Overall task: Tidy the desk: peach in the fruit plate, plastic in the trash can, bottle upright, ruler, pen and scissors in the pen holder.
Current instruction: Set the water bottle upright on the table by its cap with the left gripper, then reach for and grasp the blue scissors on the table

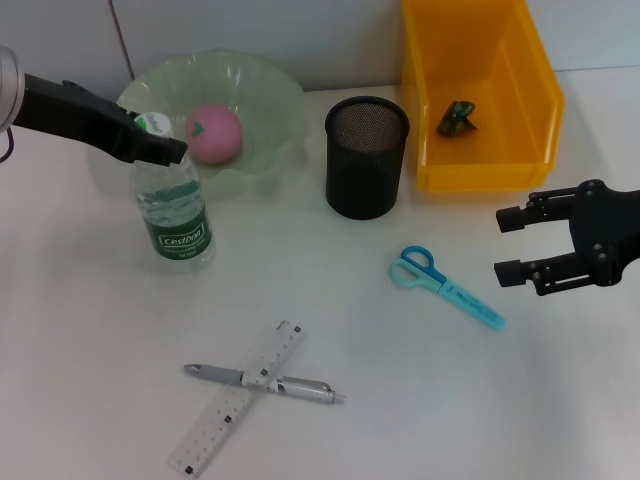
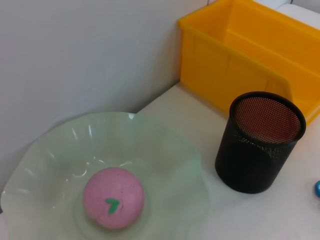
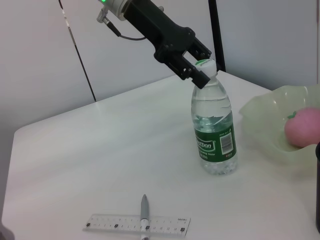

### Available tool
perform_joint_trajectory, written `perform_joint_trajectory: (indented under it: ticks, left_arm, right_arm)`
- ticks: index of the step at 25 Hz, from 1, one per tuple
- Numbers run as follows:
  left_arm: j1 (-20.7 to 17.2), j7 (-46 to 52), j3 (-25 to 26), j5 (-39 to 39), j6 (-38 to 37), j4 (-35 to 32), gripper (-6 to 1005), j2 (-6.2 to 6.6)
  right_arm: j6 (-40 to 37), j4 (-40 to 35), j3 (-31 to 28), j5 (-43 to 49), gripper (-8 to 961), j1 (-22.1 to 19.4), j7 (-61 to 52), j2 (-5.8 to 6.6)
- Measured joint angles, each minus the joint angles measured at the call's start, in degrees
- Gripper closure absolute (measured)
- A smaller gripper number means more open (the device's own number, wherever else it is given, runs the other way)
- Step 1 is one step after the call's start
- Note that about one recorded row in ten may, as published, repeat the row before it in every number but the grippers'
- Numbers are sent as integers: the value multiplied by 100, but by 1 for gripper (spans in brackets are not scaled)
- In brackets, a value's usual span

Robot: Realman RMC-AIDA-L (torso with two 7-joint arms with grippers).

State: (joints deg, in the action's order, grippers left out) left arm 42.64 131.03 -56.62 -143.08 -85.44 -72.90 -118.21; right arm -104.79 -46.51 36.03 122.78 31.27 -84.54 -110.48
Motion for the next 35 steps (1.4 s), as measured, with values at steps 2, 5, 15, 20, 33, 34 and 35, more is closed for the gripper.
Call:
perform_joint_trajectory:
  ticks: [2,5,15,20,33,34,35]
  left_arm:
    - [0,-2,1,0,-6,2,466,0]
    - [0,-4,2,0,-15,-16,348,0]
    - [-91,-26,26,75,-41,-354,172,0]
    - [-462,-162,160,523,-102,-1013,175,23]
    - [-1449,-2399,1323,4753,-1612,885,181,303]
    - [-1439,-2574,1308,4758,-1672,1079,181,282]
    - [-1425,-2897,1260,4719,-1751,1379,182,230]
  right_arm:
    - [-3,-5,0,0,196,-3,-4,-4]
    - [-3,-7,-1,0,195,-4,-10,-7]
    - [3,-6,-10,0,195,-18,-10,-9]
    - [4,-7,-12,-13,196,-30,-10,-9]
    - [93,-7,-35,-39,196,15,-45,6]
    - [94,-7,-36,-40,196,16,-47,7]
    - [95,-8,-36,-40,196,18,-51,4]
